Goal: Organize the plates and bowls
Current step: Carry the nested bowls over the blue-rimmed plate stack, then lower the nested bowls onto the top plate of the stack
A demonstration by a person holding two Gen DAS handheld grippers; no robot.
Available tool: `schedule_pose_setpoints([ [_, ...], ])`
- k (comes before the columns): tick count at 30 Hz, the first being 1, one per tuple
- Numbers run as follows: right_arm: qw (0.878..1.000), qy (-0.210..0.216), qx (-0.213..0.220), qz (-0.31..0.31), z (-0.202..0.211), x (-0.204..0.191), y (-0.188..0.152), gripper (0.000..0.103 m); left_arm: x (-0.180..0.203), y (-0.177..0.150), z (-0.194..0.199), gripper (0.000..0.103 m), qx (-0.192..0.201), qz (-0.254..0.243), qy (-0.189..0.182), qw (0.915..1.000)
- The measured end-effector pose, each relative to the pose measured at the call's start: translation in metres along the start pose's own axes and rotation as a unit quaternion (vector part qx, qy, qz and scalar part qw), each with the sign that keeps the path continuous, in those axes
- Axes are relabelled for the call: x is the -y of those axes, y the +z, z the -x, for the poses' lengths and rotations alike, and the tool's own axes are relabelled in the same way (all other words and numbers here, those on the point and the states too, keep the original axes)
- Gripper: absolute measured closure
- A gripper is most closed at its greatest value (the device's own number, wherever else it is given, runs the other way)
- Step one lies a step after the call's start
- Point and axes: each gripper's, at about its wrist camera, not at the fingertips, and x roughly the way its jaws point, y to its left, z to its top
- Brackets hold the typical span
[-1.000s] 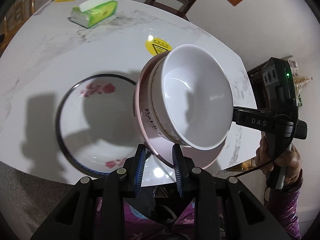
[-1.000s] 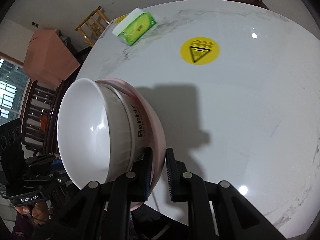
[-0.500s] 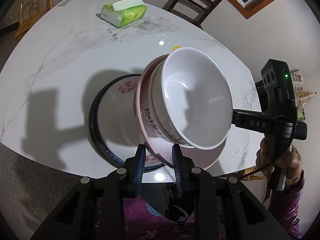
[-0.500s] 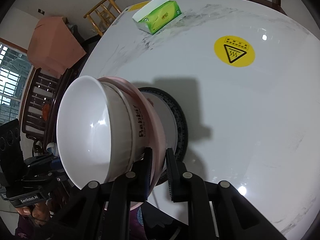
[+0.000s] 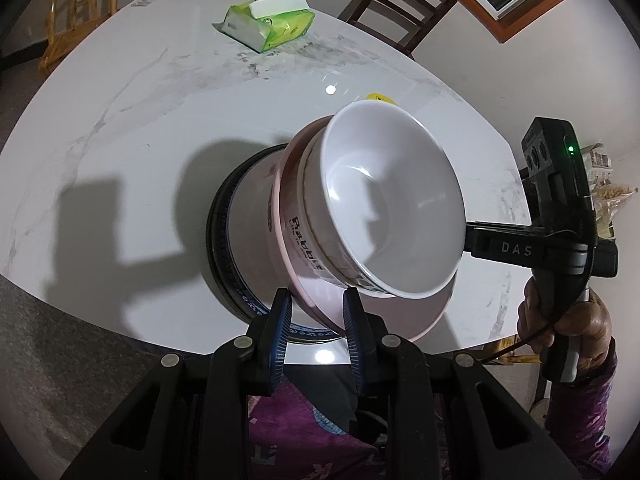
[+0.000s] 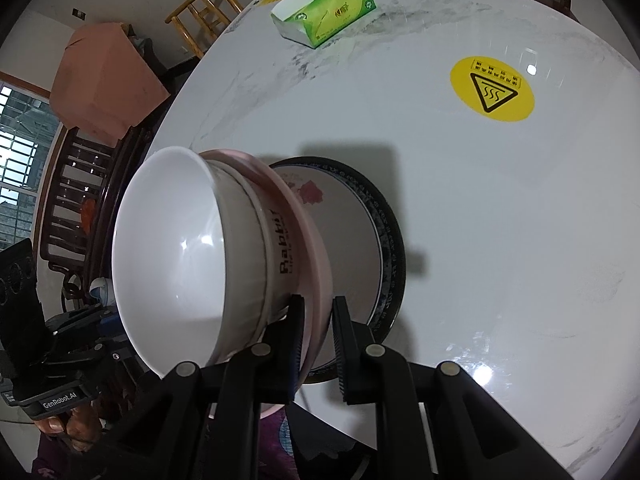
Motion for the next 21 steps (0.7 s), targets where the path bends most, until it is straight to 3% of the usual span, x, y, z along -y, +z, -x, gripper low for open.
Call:
schedule_pose_setpoints([
  [21,1.0,-0.004,-0.01,-0.007,-0.011,0.0,-0.003,0.088,0.004,-0.005,-0.005,0.082,0.011,-0.014,0.031,0.9993],
])
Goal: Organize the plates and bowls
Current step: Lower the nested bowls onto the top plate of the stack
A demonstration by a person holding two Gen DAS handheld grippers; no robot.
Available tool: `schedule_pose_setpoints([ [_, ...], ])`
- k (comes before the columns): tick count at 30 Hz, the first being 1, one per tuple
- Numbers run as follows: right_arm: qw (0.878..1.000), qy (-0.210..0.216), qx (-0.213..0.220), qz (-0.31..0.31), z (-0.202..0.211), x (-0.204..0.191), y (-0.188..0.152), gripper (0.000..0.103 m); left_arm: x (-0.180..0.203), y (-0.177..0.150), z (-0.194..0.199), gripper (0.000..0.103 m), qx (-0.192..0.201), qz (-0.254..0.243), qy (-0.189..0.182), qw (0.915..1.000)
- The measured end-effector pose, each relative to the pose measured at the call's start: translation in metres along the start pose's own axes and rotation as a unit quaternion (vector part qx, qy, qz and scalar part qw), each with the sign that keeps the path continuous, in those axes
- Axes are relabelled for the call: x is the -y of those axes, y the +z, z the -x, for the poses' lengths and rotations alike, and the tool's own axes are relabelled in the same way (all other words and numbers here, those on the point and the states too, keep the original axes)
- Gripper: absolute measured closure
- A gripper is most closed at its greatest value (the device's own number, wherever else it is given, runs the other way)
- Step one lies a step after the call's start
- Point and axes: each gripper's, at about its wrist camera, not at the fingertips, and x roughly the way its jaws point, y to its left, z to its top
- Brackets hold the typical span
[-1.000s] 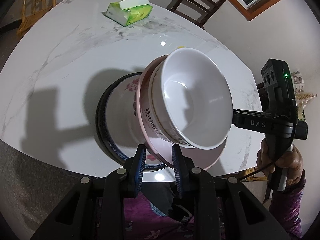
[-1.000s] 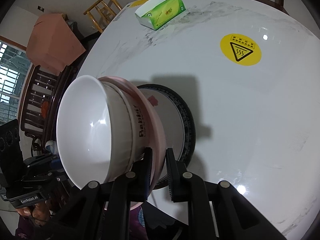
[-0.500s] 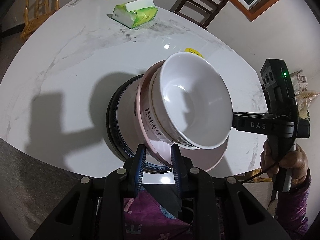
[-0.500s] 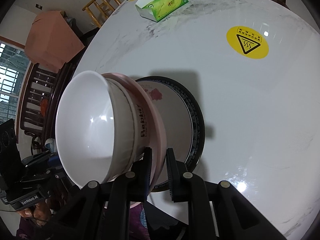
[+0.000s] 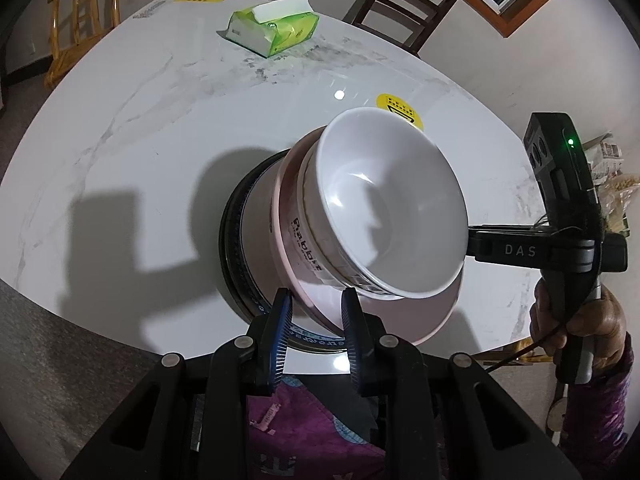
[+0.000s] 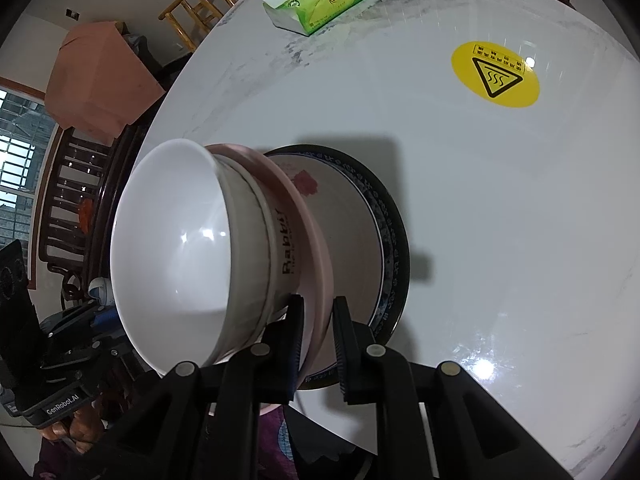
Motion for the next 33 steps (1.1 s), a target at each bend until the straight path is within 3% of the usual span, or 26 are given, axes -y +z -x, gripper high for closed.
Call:
schedule_pose_setpoints([
  [33,1.0,-0.009,0.013,0.003,0.004,-0.002,-0.006,0.087,0.018,-0.015,0.002,0.082,0.049,-0.052,0.069,0.995],
])
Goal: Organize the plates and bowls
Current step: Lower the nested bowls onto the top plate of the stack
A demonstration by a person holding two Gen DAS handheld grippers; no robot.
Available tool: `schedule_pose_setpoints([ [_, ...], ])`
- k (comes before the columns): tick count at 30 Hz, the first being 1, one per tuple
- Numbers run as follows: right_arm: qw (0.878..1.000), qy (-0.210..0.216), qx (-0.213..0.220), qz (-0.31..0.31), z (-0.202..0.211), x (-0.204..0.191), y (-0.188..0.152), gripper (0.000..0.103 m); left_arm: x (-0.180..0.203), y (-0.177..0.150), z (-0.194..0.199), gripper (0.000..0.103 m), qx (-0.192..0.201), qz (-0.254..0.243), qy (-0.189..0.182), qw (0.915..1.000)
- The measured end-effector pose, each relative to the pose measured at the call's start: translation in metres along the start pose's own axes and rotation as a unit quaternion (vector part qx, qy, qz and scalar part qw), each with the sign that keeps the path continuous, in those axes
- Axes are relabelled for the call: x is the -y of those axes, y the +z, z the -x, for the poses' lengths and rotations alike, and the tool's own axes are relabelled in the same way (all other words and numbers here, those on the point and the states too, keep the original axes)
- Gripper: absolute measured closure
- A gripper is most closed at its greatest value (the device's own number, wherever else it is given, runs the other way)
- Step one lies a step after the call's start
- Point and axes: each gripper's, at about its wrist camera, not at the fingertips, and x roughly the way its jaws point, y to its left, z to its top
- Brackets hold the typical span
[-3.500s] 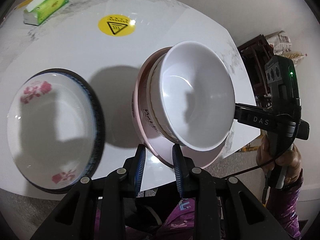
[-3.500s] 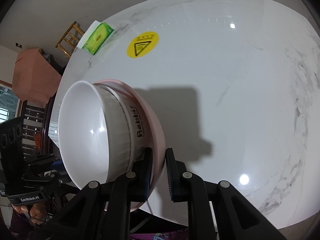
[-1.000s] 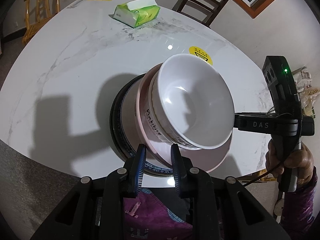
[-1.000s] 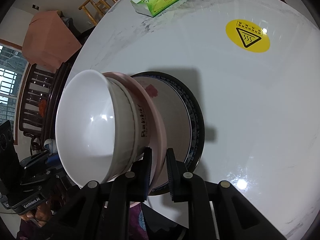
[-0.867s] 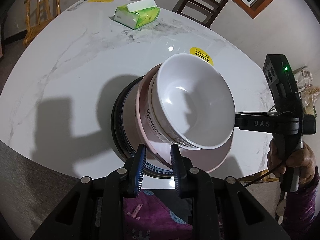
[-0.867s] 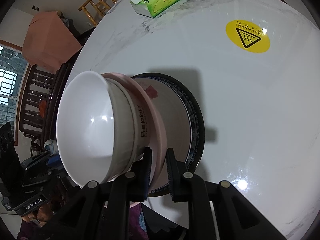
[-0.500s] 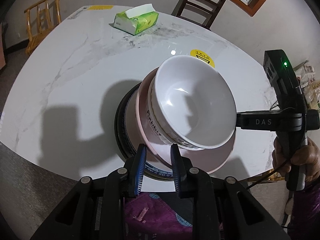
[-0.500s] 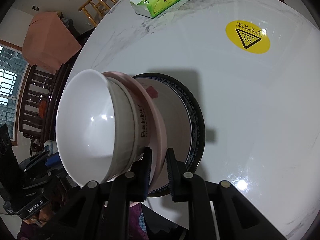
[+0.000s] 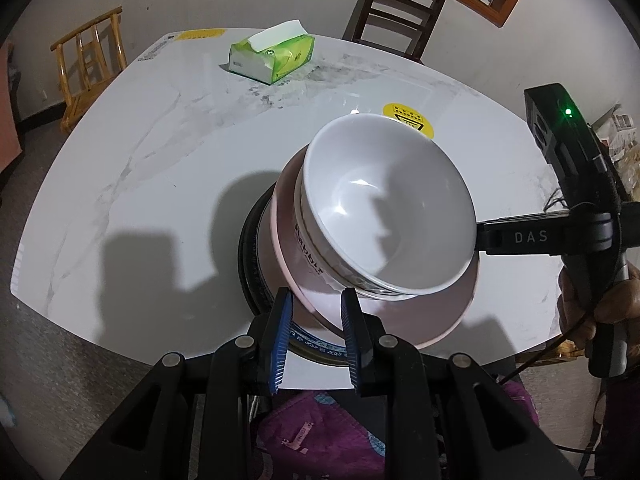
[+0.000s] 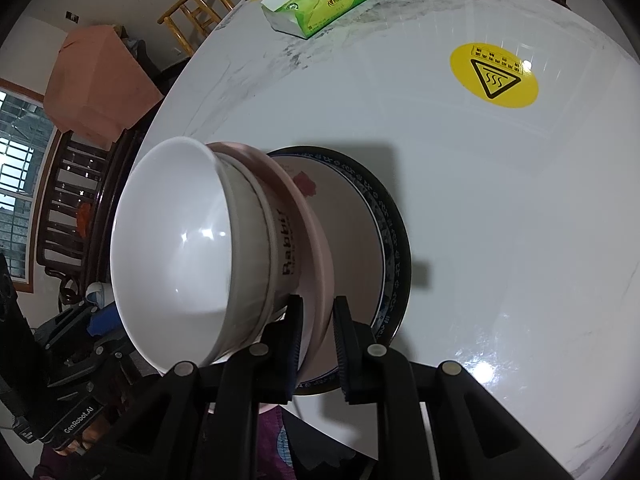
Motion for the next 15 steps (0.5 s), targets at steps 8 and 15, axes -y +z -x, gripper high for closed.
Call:
schedule_pose_setpoints([
  [8,1.0,-0.003,0.01,-0.001,0.001,-0.005,-0.002,0.085,0.005,-0.005,0.002,0.082,0.018,-0.014,0.024,0.9995],
  [15,0.999,-0.008,0.05,0.002,0.007,-0.005,-0.008,0.084,0.006,-0.013,0.008,0.049,0.043,-0.016,0.062,0.997],
])
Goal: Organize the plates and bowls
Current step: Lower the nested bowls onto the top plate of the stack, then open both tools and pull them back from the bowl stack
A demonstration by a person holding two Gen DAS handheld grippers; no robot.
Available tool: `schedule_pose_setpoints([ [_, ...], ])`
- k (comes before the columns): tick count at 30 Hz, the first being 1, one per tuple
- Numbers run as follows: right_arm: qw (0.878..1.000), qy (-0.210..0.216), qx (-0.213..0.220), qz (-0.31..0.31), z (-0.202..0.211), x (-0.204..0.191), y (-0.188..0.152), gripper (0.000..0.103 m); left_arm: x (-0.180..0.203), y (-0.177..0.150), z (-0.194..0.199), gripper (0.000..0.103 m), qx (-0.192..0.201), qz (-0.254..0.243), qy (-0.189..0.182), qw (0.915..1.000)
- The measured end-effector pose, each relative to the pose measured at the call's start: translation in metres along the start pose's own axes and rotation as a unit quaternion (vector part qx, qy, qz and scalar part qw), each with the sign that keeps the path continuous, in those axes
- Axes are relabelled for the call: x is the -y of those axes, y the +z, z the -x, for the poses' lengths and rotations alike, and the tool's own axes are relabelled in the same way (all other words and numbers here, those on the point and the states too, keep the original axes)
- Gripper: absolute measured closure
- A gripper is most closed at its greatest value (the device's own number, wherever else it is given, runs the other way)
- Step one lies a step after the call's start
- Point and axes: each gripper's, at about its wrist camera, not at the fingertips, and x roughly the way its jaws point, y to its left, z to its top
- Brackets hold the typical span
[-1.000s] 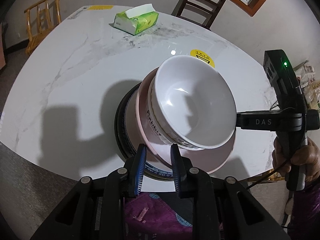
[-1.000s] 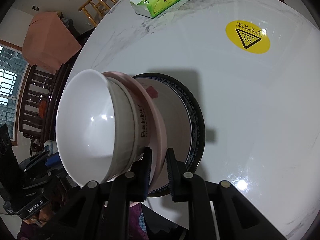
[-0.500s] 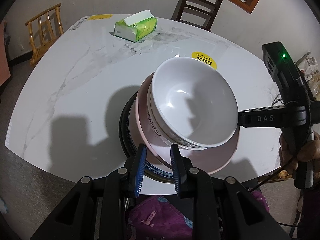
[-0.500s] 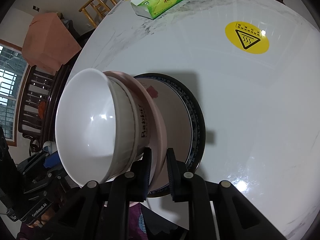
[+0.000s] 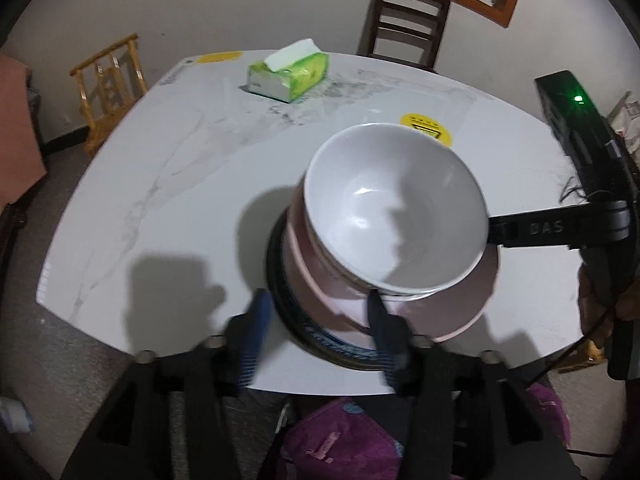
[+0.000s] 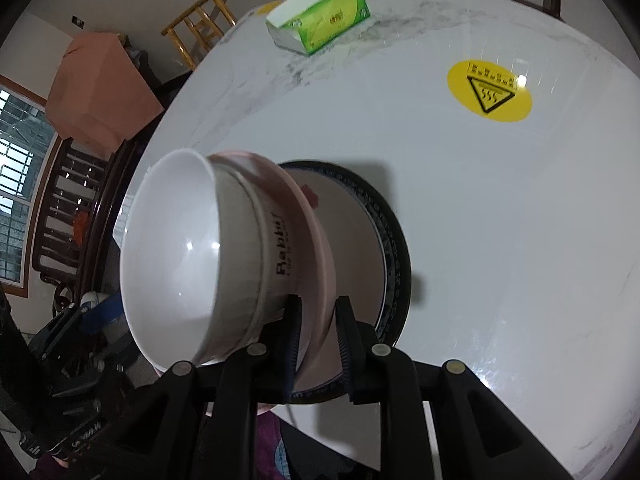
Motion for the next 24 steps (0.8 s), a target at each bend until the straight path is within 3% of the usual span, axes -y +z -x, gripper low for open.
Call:
schedule_pose_setpoints([
  [4,0.999,-0.006,0.048,0.012,0.014,-0.001,-0.009,0.084,-0.004,-0.006,0.007,0.04,0.026,0.002,0.003,0.9997],
  [8,0.989,0.0,0.148,0.012,0.047,0.002,-0.034,0.084,0.0,-0.012,0.022,0.036,0.068,-0.007,0.031,0.9972],
  [10,0.98,-0.005,0.199,0.021,0.065,-0.001,-0.05,0.084,0.004,-0.015,0.033,0.029,0.098,-0.014,0.049,0.9939],
  [12,0.964,-0.015,0.265,0.028,0.086,-0.007,-0.07,0.084,0.009,-0.018,0.043,0.023,0.128,-0.022,0.061,0.9896],
  [14,0.94,-0.029,0.338,0.047,0.106,-0.017,-0.096,0.083,0.02,-0.021,0.056,0.02,0.171,-0.039,0.081,0.9811],
  [16,0.917,-0.055,0.39,0.061,0.119,-0.027,-0.116,0.061,0.033,-0.027,0.069,0.009,0.223,-0.057,0.103,0.9678],
  [18,0.897,-0.071,0.43,0.074,0.127,-0.035,-0.132,0.048,0.043,-0.033,0.08,0.0,0.265,-0.067,0.104,0.9564],
  [20,0.881,-0.066,0.462,0.082,0.132,-0.037,-0.152,0.048,0.051,-0.038,0.09,0.0,0.311,-0.068,0.103,0.9423],
  [21,0.879,-0.063,0.466,0.079,0.135,-0.037,-0.156,0.047,0.054,-0.04,0.094,0.0,0.329,-0.064,0.102,0.9367],
  [24,0.884,-0.048,0.461,0.058,0.144,-0.028,-0.162,0.046,0.055,-0.032,0.092,0.0,0.32,-0.045,0.092,0.9418],
])
